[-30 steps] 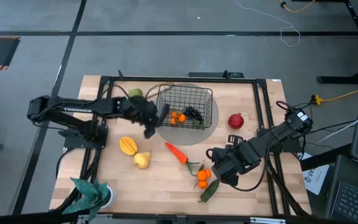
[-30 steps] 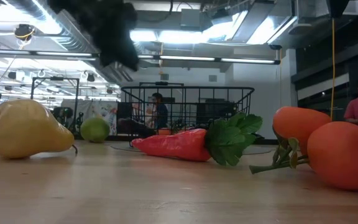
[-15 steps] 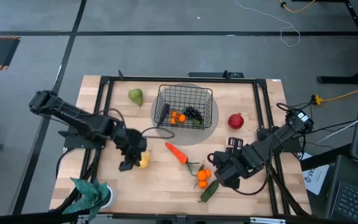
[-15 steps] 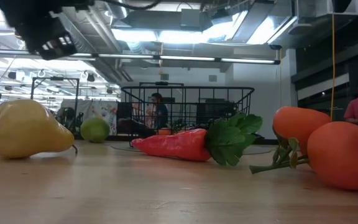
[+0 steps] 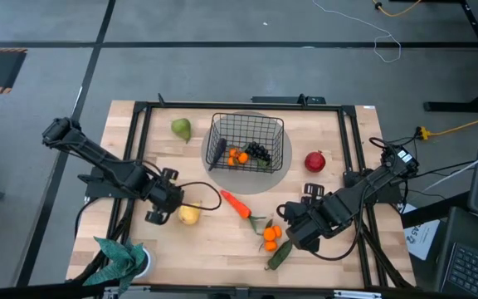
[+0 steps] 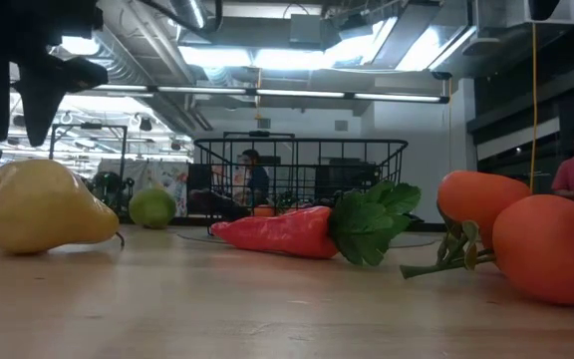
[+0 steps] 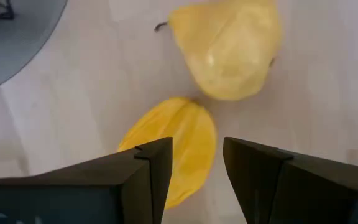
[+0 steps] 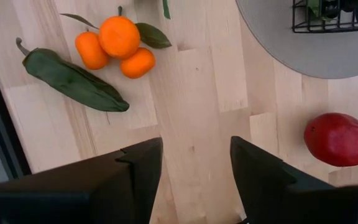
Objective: Build produce basket
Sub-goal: Put the yellow starfruit into the black wire basket
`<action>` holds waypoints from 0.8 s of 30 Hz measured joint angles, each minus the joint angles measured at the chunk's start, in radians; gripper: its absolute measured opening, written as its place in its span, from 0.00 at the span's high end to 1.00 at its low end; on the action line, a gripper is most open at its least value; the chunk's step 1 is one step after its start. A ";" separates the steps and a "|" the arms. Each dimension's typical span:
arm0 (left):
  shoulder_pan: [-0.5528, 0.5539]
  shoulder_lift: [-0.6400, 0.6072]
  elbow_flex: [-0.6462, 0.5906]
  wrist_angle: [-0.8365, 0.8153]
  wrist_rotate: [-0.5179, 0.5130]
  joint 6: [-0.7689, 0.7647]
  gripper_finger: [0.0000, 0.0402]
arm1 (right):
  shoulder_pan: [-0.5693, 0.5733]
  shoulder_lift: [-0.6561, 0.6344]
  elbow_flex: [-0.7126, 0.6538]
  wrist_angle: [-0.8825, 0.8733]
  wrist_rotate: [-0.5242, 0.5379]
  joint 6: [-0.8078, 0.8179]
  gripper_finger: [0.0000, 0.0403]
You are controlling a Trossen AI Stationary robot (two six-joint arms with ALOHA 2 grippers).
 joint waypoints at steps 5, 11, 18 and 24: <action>0.000 0.000 0.000 -0.009 -0.010 0.006 0.67 | 0.000 0.000 0.000 0.004 0.002 0.001 0.56; 0.000 0.012 -0.038 -0.009 -0.048 0.015 0.67 | 0.000 0.000 0.000 0.019 0.004 0.001 0.56; 0.010 0.015 -0.104 0.001 -0.093 -0.008 0.67 | 0.000 0.000 0.000 0.021 0.004 0.000 0.56; 0.010 0.013 -0.103 0.003 -0.093 -0.011 0.67 | 0.000 0.000 0.000 0.024 0.004 0.001 0.56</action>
